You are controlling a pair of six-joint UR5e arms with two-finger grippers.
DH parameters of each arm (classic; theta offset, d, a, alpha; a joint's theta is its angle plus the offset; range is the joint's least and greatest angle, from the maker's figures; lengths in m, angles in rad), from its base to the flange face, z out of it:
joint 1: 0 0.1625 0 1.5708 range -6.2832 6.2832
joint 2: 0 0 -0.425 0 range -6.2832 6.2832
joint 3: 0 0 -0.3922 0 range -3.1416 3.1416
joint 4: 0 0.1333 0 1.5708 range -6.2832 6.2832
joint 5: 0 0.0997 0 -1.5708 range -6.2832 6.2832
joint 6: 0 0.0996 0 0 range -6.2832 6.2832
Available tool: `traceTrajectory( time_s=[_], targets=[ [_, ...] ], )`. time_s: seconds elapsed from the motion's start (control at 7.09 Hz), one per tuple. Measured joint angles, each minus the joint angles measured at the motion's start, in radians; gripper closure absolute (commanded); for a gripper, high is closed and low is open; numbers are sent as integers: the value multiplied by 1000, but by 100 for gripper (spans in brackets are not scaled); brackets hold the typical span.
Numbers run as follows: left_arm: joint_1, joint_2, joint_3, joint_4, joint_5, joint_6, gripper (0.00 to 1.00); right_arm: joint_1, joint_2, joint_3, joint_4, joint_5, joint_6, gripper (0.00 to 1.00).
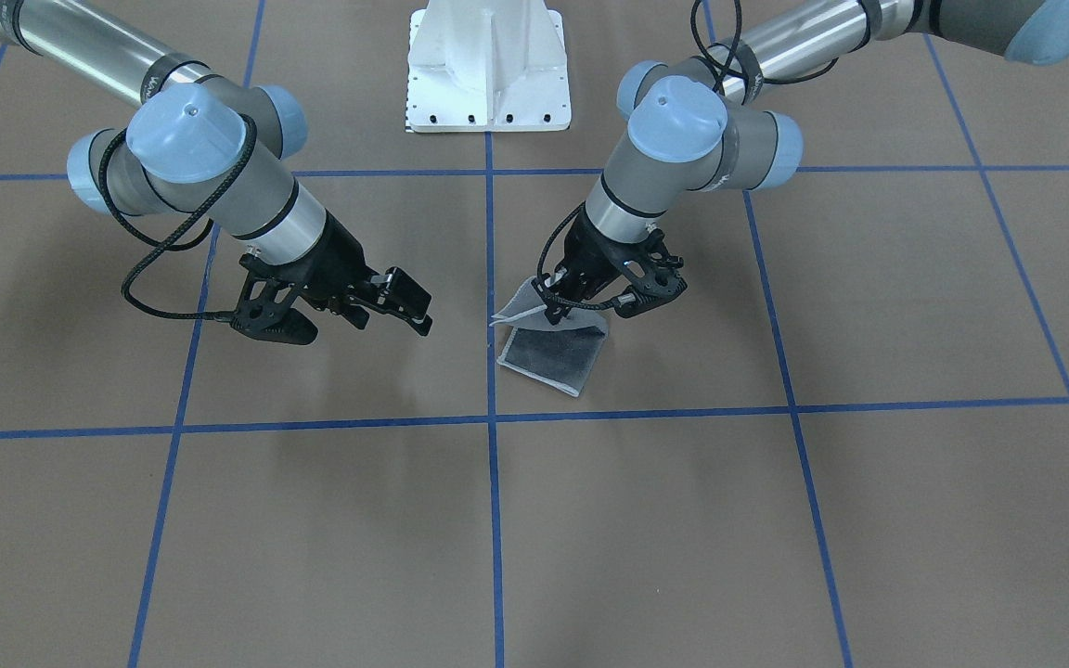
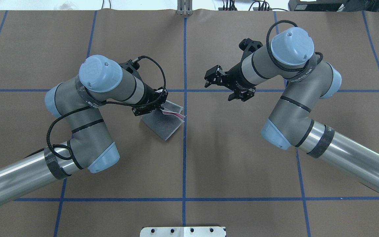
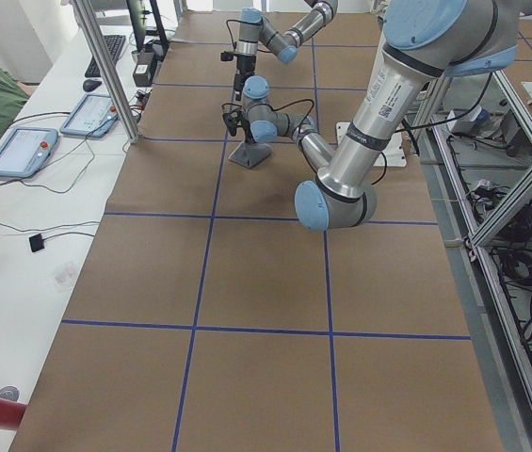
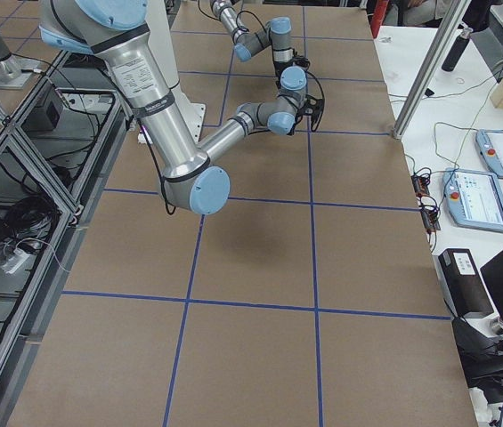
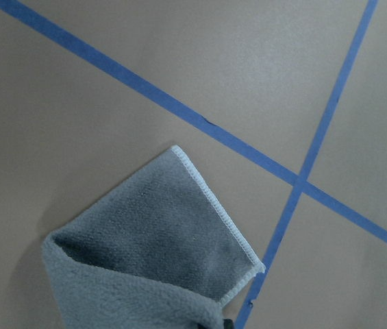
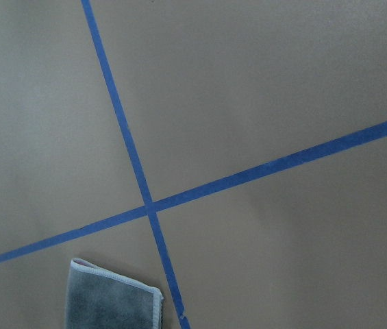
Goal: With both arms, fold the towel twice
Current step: 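Lift the near end with the left gripper and fold it over toward the far end, then lay the folded end onto the far half with the left gripper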
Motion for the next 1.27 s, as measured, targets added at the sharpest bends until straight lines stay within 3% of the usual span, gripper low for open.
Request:
traceTrajectory(
  time_s=[1.27],
  targets=[
    [-20, -4, 63, -50, 0, -23, 100, 1, 0, 4, 0, 0, 5, 0]
  ],
)
